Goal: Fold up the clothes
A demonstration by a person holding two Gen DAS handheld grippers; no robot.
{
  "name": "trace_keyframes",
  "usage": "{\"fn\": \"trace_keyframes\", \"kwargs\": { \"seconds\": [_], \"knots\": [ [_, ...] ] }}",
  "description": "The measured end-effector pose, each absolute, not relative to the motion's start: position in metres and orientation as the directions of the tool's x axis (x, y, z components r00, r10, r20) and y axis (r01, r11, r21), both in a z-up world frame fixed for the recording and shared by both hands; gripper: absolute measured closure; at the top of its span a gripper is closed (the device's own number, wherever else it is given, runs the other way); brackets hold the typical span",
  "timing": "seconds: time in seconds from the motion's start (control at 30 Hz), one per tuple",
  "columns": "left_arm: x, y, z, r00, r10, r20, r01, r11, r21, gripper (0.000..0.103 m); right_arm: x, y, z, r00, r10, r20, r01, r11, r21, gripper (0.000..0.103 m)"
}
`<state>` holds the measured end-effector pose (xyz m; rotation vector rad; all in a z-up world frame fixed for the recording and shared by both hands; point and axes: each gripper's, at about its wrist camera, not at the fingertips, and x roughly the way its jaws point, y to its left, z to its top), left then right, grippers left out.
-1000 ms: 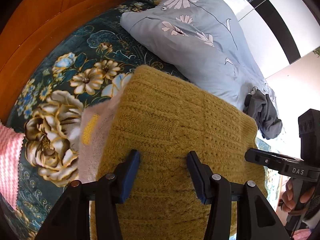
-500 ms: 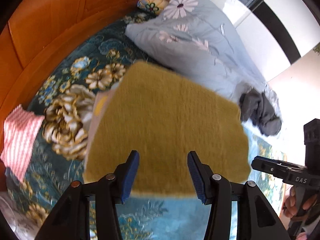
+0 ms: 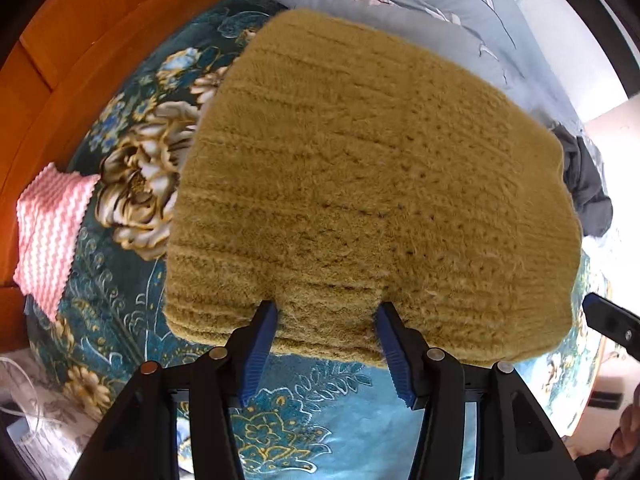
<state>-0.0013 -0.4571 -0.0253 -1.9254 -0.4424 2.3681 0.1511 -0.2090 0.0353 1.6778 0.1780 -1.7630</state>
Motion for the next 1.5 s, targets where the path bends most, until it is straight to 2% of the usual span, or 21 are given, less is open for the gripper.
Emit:
{"fn": "trace_keyframes", "kwargs": {
  "seconds": [0.13, 0.17, 0.23, 0.33, 0.47, 0.53, 0.57, 0.6, 0.63, 0.67, 0.93, 1.17, 1.27, 1.37, 1.5],
  "knots": [
    [0.017, -0.463, -0.008, -0.27, 0.239, -0.933, 0.173, -0.941, -0.291, 0.045, 0.159, -0.203, 0.044, 0.059, -0.391, -0.919, 0.585, -0.732, 0.349, 0.059],
    [0.027, -0.466, -0.005, -0.291, 0.255, -0.922, 0.196, -0.928, -0.318, 0.042, 0.163, -0.201, 0.047, 0.052, -0.391, -0.919, 0.596, -0.726, 0.343, 0.059],
    [0.046, -0.472, -0.003, -0.316, 0.29, -0.903, 0.238, -0.897, -0.371, 0.027, 0.169, -0.193, 0.049, 0.05, -0.395, -0.917, 0.606, -0.718, 0.342, 0.053],
    [0.069, -0.474, -0.017, -0.305, 0.341, -0.889, 0.265, -0.866, -0.423, 0.025, 0.183, -0.186, 0.037, 0.082, -0.376, -0.923, 0.621, -0.705, 0.342, 0.041],
    [0.094, -0.465, -0.038, -0.256, 0.333, -0.908, 0.289, -0.87, -0.4, 0.025, 0.206, -0.18, 0.016, 0.07, -0.302, -0.951, 0.667, -0.694, 0.27, 0.04],
    [0.105, -0.458, -0.045, -0.24, 0.347, -0.907, 0.295, -0.864, -0.409, 0.021, 0.216, -0.177, 0.005, 0.066, -0.266, -0.962, 0.67, -0.702, 0.24, 0.022],
    [0.109, -0.453, -0.047, -0.241, 0.353, -0.904, 0.287, -0.864, -0.414, 0.019, 0.22, -0.176, 0.002, 0.056, -0.261, -0.964, 0.67, -0.705, 0.23, 0.004],
    [0.113, -0.448, -0.047, -0.249, 0.355, -0.901, 0.272, -0.867, -0.417, 0.014, 0.225, -0.173, 0.002, 0.045, -0.266, -0.963, 0.673, -0.704, 0.226, 0.002],
    [0.117, -0.443, -0.046, -0.256, 0.358, -0.898, 0.256, -0.871, -0.42, 0.005, 0.23, -0.172, 0.003, 0.033, -0.269, -0.963, 0.68, -0.7, 0.218, 0.002],
    [0.121, -0.438, -0.046, -0.265, 0.358, -0.895, 0.242, -0.874, -0.421, 0.0, 0.234, -0.172, 0.003, 0.029, -0.263, -0.964, 0.691, -0.692, 0.21, 0.002],
    [0.123, -0.429, -0.033, -0.327, 0.346, -0.879, 0.222, -0.876, -0.427, 0.0, 0.258, -0.173, 0.009, -0.052, -0.278, -0.959, 0.744, -0.651, 0.148, 0.002],
    [0.115, -0.444, -0.03, -0.351, 0.288, -0.891, 0.248, -0.889, -0.385, 0.0, 0.267, -0.18, 0.02, -0.139, -0.304, -0.943, 0.757, -0.646, 0.096, 0.002],
    [0.116, -0.45, -0.023, -0.418, 0.215, -0.882, 0.268, -0.899, -0.346, 0.0, 0.268, -0.182, 0.022, -0.164, -0.319, -0.934, 0.755, -0.65, 0.089, 0.002],
    [0.114, -0.451, -0.017, -0.464, 0.165, -0.87, 0.242, -0.922, -0.303, 0.0, 0.27, -0.186, 0.024, -0.187, -0.328, -0.926, 0.763, -0.642, 0.073, 0.002],
    [0.105, -0.448, -0.017, -0.468, 0.176, -0.866, 0.178, -0.941, -0.287, 0.0, 0.273, -0.193, 0.025, -0.212, -0.337, -0.917, 0.776, -0.628, 0.051, 0.002]
  ]
}}
